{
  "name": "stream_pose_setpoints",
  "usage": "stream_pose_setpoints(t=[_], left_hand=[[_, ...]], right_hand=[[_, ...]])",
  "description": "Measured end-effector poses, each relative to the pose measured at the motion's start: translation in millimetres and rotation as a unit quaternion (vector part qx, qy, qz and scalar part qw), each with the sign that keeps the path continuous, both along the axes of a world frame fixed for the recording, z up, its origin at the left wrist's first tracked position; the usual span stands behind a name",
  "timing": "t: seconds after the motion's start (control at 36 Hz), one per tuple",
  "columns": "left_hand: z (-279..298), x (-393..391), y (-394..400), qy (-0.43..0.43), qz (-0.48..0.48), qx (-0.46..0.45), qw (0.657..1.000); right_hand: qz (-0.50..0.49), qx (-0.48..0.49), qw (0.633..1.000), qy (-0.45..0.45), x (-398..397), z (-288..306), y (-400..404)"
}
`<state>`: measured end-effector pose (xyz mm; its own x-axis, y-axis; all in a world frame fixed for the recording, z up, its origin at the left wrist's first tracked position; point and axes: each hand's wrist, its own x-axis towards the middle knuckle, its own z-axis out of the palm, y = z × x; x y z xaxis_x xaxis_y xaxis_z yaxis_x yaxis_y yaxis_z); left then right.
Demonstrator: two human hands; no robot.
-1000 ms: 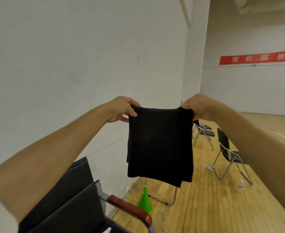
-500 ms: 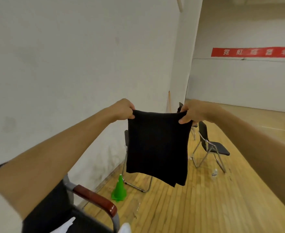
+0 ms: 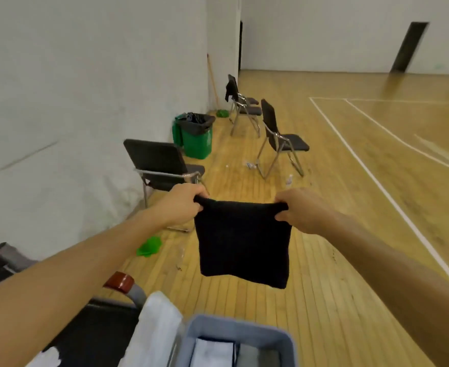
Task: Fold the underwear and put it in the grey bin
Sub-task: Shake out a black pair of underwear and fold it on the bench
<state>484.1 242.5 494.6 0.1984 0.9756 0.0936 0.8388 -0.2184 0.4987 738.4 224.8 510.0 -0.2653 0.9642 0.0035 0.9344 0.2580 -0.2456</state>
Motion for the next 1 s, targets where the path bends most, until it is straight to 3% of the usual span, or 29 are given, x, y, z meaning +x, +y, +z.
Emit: stream_pose_setpoints(t=[0.08,0.33,0.5,0.64,0.78,0.89,1.0], left_hand=[[-73,21,28,0.005,-0.028,-0.016,0.999],[-386,59,43,0.006,-0.069,-0.134,0.989],[-529,46,42,0.032,-0.064,-0.163,0.984],[-647,49,14,0.062,-0.065,-0.214,0.973],[-700,60,-43,0.122,-0.112,-0.302,0.939],[-727,74,-51,0.115,-0.094,-0.314,0.938],[-770,92,-36,0.099,-0.080,-0.308,0.943]], right_hand=[[-0.025,-0.024,0.999,0.020,22,-79,8],[-0.139,-0.111,0.984,0.030,49,-383,1],[-0.177,-0.162,0.970,0.030,27,-532,2],[-0.137,-0.216,0.967,-0.011,23,-646,-23],[-0.152,-0.237,0.959,-0.023,36,-730,-87],[-0.161,-0.243,0.957,-0.012,47,-746,-93],[-0.180,-0.248,0.949,-0.072,59,-773,-71]])
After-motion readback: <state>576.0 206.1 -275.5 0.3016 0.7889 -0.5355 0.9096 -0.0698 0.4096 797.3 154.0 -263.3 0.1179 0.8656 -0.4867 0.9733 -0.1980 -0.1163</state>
